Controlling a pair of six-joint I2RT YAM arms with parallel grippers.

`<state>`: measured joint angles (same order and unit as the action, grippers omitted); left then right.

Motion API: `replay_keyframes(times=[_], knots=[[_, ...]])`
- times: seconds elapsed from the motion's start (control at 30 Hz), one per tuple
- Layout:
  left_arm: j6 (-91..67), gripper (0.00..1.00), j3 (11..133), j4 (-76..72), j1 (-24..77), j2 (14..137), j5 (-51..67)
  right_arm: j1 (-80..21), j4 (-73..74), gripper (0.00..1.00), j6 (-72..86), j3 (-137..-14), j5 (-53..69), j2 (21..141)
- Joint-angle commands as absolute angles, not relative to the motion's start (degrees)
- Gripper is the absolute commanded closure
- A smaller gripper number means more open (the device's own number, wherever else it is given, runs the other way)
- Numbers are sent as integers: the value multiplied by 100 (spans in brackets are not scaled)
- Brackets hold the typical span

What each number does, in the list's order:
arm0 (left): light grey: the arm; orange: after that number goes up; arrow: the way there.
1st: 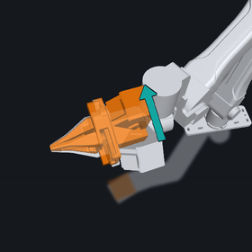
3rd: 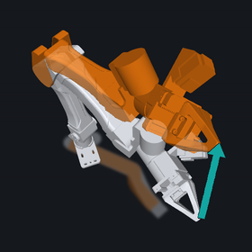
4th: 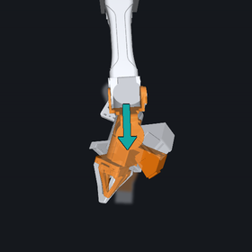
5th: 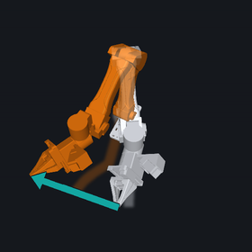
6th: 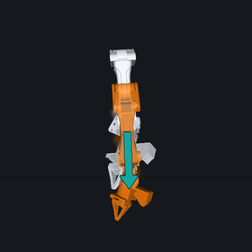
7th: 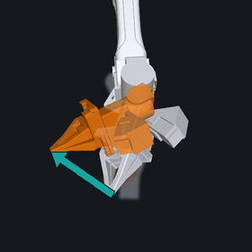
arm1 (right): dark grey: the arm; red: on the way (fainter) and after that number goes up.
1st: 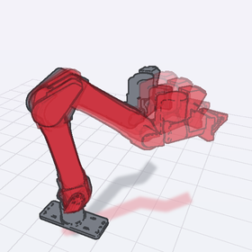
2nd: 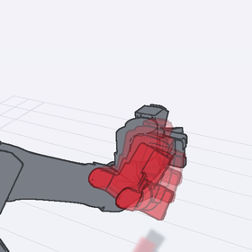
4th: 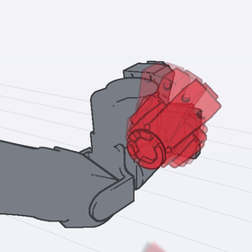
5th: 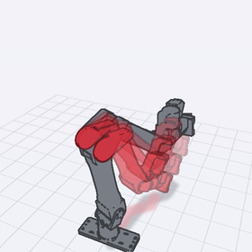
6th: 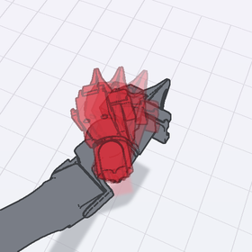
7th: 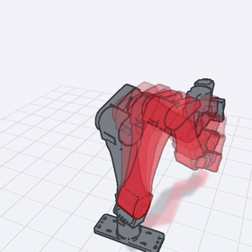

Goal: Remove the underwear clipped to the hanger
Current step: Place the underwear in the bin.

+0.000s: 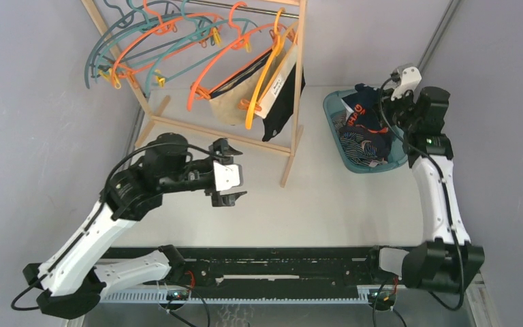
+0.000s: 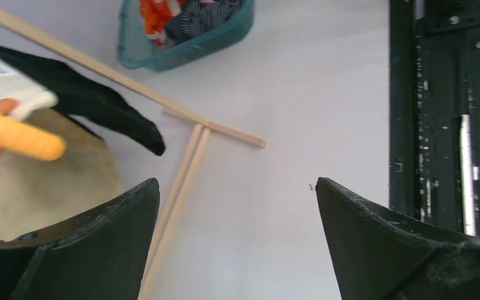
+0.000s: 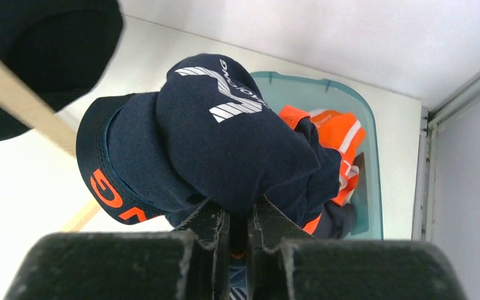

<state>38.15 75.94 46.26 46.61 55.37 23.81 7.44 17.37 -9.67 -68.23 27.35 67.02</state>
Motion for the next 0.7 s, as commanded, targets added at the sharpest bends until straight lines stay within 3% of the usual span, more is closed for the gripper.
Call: replay_keyframes(times=[0.0,0.17,0.37,0.53,0.6,0.67], knots=[[3817,2,8012,4638,4653,5202,1540,748,1465,100,-686,-7440,2193,7440],[3455,1,8071,4279,4441,5024,951,543,1609,100,-668,-8204,1980,8561],[2792,0,8079,3743,3868,5000,566,181,2166,91,-770,-9122,1557,9899],[2201,0,8009,3253,3273,5054,256,192,2511,65,-817,-9504,1604,10467],[2076,0,7926,3101,3135,5048,210,172,2581,45,-914,-9501,1678,10420],[1983,0,7941,3040,3059,5049,102,144,2685,31,-1008,-9465,1730,10299]])
